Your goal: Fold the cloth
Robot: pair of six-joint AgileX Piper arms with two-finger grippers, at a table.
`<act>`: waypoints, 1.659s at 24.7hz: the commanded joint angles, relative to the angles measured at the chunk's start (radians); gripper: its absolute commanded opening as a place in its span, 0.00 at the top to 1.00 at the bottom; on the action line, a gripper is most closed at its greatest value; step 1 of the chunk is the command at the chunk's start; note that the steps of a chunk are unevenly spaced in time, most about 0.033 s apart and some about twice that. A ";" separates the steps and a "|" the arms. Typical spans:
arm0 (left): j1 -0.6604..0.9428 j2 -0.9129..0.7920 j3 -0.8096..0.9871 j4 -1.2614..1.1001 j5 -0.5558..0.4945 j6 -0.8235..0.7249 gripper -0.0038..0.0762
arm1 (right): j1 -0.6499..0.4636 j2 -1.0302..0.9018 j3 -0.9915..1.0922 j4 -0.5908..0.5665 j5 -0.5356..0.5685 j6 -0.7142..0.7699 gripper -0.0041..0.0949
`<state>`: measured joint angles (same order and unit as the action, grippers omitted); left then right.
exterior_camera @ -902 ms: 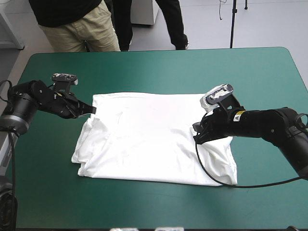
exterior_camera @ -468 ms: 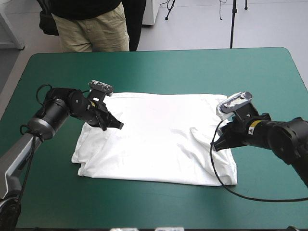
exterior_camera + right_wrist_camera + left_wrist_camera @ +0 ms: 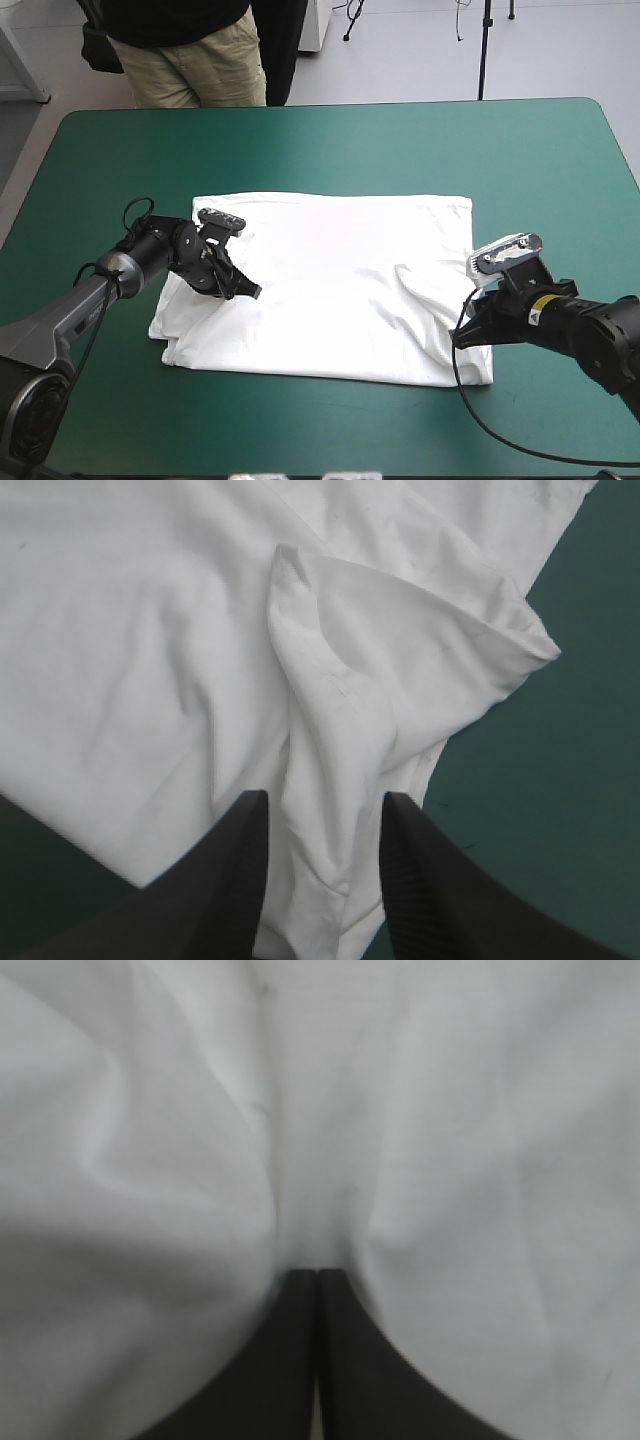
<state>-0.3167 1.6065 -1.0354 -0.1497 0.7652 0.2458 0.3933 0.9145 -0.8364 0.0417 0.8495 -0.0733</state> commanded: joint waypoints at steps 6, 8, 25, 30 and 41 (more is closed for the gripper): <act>-0.002 -0.254 -0.050 0.011 0.085 -0.012 0.92 | -0.001 -0.062 -0.026 -0.063 0.123 0.056 0.45; -0.002 -0.371 -0.035 0.020 0.191 -0.042 0.78 | -0.001 -0.076 -0.020 -0.058 0.198 0.080 0.40; -0.002 -0.625 0.400 0.257 0.091 -0.535 0.34 | -0.001 -0.153 0.090 -0.028 0.149 0.132 0.40; -0.002 -0.462 0.400 0.266 0.032 -0.533 0.41 | -0.001 -0.153 0.090 -0.019 0.144 0.125 0.40; -0.002 -0.243 0.400 0.262 -0.030 -0.491 0.95 | -0.001 -0.153 0.095 -0.019 0.128 0.139 0.40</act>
<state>-0.3167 1.3184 -0.6490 0.0604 0.8045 -0.2544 0.3933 0.7683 -0.7210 0.0235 1.0226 0.0603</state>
